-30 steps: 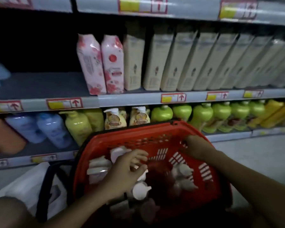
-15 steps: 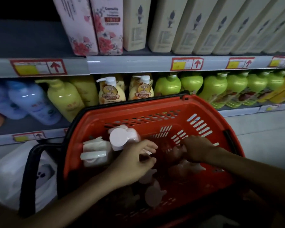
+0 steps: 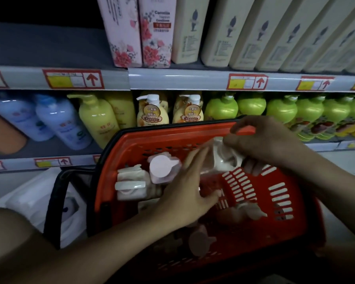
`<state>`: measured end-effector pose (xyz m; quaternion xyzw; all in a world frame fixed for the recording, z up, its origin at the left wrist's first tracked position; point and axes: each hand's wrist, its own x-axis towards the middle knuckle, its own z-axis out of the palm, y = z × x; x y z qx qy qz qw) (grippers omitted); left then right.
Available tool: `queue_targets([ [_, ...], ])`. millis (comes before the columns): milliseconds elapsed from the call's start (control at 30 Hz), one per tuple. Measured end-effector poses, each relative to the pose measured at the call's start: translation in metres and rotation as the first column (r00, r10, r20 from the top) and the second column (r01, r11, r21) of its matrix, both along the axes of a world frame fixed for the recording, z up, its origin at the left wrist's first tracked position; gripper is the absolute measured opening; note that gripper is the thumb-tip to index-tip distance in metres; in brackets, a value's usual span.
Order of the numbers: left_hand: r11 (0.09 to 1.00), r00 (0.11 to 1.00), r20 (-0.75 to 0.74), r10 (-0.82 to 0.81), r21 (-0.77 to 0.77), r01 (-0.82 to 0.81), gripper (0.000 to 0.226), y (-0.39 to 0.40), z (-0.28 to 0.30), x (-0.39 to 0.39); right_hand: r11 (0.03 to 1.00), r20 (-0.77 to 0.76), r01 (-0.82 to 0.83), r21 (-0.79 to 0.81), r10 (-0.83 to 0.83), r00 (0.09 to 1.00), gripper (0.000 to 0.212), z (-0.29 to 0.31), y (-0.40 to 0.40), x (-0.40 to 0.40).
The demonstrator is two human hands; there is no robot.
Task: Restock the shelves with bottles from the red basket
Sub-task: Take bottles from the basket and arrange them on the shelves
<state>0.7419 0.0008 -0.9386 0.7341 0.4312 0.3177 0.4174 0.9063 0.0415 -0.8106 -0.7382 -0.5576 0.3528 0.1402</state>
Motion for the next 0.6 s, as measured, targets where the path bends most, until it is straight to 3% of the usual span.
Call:
queue_targets([
  [100,0.993,0.998,-0.039,0.04,0.113,-0.035,0.101,0.002,0.004,0.003,0.999,-0.089,0.036,0.017,-0.035,0.995,0.021,0.022,-0.003,-0.01],
  [167,0.985,0.992,0.003,0.126,0.122,-0.125,0.093,0.002,0.006,0.008,1.0,-0.144,-0.005,0.012,0.007,0.99,0.02,0.028,-0.009,-0.019],
  [300,0.954,0.93,0.219,0.296,-0.108,-0.279,0.056,0.005,0.016,0.014,1.0,-0.29,-0.015,0.003,0.015,0.957,0.031,0.029,-0.012,-0.029],
  [433,0.836,0.86,0.304,0.408,-0.504,-0.218,0.057,0.023,0.03,-0.006,0.99,-0.452,0.106,0.094,-0.053,0.89,0.041,0.024,0.002,-0.023],
  [533,0.813,0.855,0.37,0.364,-0.574,-0.098,0.055,0.032,0.051,-0.028,0.989,-0.447,0.047,0.138,0.019,0.894,0.046,0.014,0.002,-0.02],
  [600,0.824,0.822,0.477,0.312,-0.566,0.016,0.049,0.036,0.065,-0.042,0.997,-0.53,-0.066,0.048,0.082,0.844,0.043,0.007,-0.003,-0.02],
])
